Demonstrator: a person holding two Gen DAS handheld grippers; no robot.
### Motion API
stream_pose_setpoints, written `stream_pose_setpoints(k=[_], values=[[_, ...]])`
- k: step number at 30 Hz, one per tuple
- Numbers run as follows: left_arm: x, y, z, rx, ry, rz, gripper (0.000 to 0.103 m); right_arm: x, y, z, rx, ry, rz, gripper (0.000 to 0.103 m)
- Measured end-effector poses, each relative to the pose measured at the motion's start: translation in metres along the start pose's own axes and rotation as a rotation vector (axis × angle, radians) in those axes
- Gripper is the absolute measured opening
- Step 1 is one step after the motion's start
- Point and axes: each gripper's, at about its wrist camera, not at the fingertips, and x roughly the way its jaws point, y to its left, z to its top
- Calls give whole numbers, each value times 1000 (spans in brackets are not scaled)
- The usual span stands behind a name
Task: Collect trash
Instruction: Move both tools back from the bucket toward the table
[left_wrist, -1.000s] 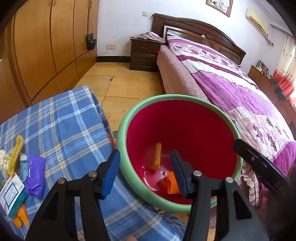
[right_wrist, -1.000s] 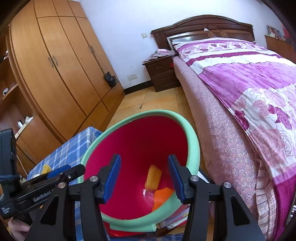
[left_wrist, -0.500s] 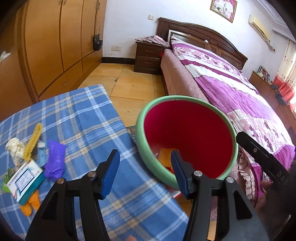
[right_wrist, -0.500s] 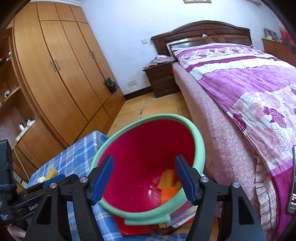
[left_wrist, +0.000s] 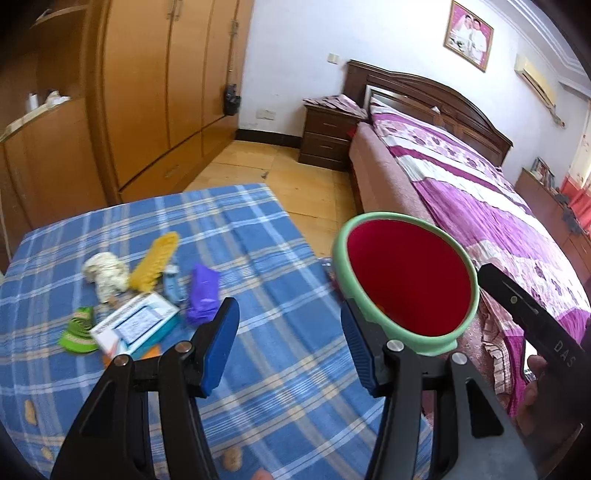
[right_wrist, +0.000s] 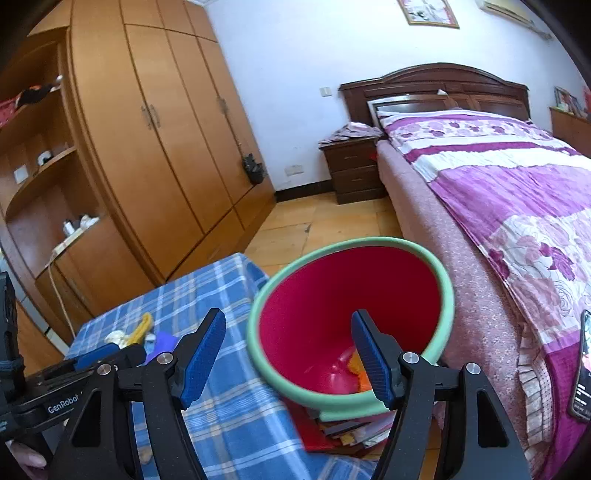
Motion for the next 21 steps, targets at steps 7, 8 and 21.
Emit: stream_pose_setpoints(k=[7, 8, 21], values=[[-18, 32, -9, -51, -16, 37, 57, -1, 25, -8, -24, 21, 34, 72], [-20, 37, -10, -58, -17, 45, 57, 0, 28, -9, -25, 24, 38, 72], [-40, 93, -29, -149, -37, 143, 58, 10, 65, -29, -83, 92, 89, 72]])
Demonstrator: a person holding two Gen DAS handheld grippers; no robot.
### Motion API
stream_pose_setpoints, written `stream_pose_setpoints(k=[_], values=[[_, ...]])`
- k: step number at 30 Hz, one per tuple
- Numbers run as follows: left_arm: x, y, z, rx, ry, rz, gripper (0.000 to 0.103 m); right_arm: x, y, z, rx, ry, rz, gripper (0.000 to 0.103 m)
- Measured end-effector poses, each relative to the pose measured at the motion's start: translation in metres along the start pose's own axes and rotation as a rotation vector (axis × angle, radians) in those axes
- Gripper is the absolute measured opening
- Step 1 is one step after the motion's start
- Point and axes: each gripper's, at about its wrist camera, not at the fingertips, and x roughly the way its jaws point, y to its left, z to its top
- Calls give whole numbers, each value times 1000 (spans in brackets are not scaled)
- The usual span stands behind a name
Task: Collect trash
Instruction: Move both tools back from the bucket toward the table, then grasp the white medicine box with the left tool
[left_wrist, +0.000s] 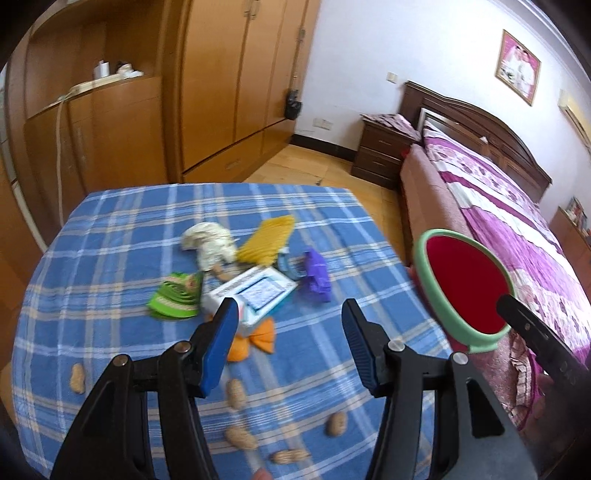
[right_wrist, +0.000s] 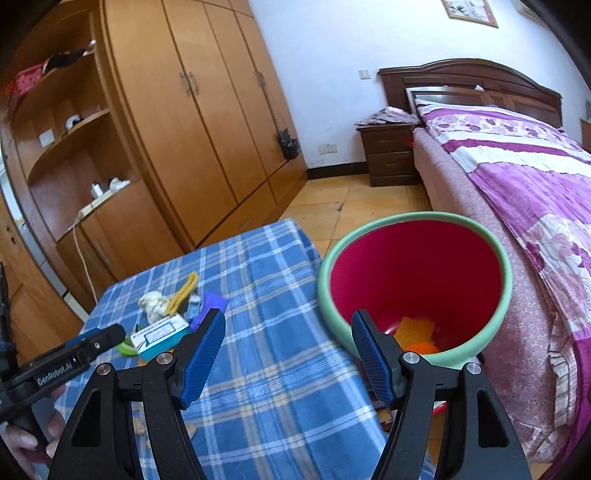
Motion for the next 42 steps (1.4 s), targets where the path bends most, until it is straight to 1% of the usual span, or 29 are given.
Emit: stream_pose_setpoints(k=[4, 7, 10, 13, 15, 16, 17, 22, 28, 30, 33, 36, 42], values=[[7, 16, -5, -20, 12, 37, 60, 8, 6, -7, -9, 28, 7, 72], [18, 23, -10, -22, 31, 61, 64, 14, 7, -11, -2, 50, 13, 72], [30, 28, -14, -21, 50, 72, 64, 19, 9, -14, -9, 67, 13, 72], [40, 27, -12, 16, 48, 81, 65, 24, 11, -17, -15, 81, 7, 72], [48, 26, -8, 49, 48, 97, 68, 27, 11, -18, -14, 91, 4, 72], [51, 25, -6, 59, 48, 97, 72, 29, 11, -19, -14, 96, 3, 72], [55, 25, -4, 69, 50, 95, 73, 30, 11, -19, -13, 100, 1, 72], [73, 24, 8, 116, 72, 81, 73, 38, 10, -21, -14, 119, -10, 72], [97, 17, 8, 201, 118, 91, 73, 48, 12, -20, -14, 143, -14, 72], [105, 18, 7, 205, 153, 93, 73, 51, 13, -20, -16, 150, -15, 72], [113, 20, 5, 189, 183, 81, 73, 54, 14, -20, -15, 160, -14, 72], [115, 21, 4, 170, 194, 68, 73, 56, 13, -20, -7, 167, -17, 72], [113, 22, 3, 156, 179, 27, 71, 60, 12, -20, 8, 180, -28, 72]])
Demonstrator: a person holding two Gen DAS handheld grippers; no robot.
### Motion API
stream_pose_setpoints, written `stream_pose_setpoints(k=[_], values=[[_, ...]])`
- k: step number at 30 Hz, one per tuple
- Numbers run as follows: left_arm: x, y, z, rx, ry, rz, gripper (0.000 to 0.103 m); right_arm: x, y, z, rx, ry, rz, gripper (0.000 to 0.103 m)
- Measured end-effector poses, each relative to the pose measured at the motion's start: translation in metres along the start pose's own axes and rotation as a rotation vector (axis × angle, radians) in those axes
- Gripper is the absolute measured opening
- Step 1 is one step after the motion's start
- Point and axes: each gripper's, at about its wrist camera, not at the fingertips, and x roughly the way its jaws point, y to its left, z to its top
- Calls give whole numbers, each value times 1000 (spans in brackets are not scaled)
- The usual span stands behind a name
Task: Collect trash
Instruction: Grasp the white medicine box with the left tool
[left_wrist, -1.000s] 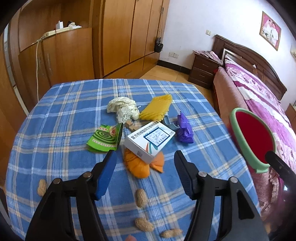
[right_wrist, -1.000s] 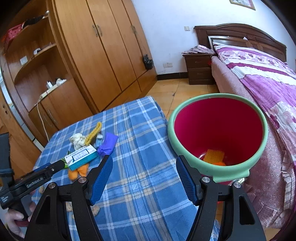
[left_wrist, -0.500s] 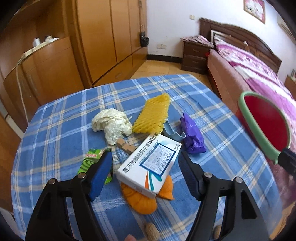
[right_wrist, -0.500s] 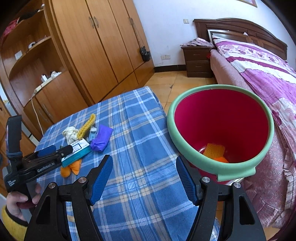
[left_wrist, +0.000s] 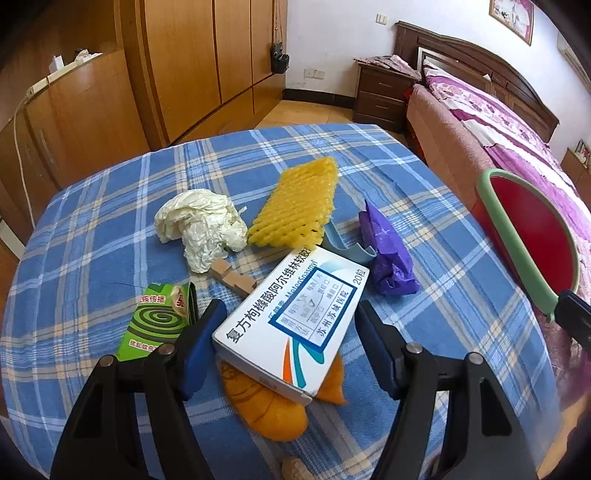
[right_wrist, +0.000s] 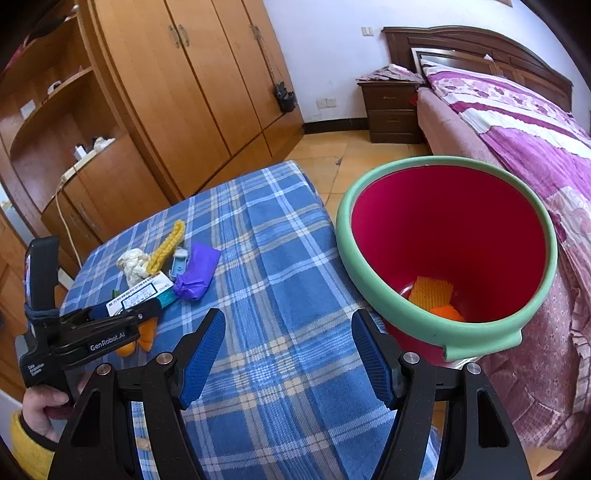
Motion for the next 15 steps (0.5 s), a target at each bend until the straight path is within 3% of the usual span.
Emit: stream_pose_setpoints(k=[15], values=[[-61, 24, -10, -181, -159, -63, 68, 8, 11, 3, -9, 9, 5, 72]])
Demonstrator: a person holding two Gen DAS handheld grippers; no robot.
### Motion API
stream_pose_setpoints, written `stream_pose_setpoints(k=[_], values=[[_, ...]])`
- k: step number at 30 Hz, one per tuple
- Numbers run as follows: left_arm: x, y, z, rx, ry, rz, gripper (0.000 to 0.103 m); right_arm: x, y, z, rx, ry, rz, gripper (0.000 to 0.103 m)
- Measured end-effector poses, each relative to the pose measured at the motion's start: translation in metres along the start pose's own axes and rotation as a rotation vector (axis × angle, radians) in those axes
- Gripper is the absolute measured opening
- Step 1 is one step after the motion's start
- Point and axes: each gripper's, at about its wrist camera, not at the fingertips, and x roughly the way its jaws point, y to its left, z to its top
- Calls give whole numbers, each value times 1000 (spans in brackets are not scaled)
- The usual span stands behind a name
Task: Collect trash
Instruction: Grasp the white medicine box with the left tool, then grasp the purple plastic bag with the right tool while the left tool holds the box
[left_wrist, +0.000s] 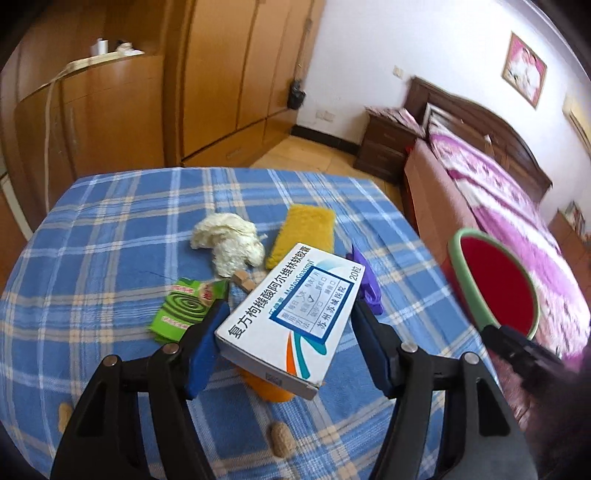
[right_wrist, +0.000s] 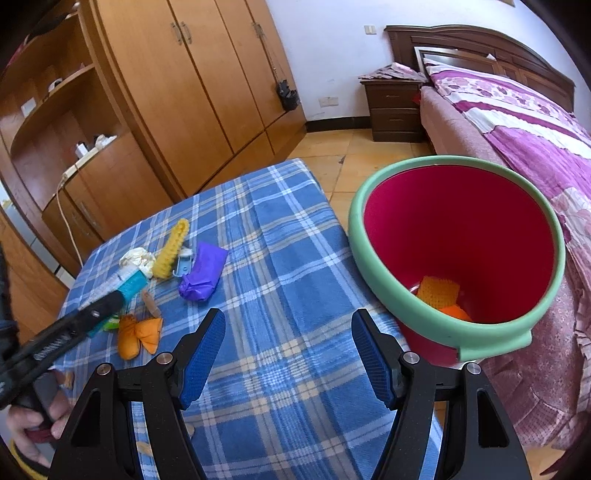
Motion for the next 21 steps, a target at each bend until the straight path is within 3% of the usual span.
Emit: stream_pose_setpoints(k=[8, 21], values=[[-16, 23, 4, -75, -75, 87, 68, 12, 18, 4, -31, 17, 21, 72], [-8, 47, -3, -130, -82, 137, 68, 53, 48, 16, -80, 66, 84, 72]])
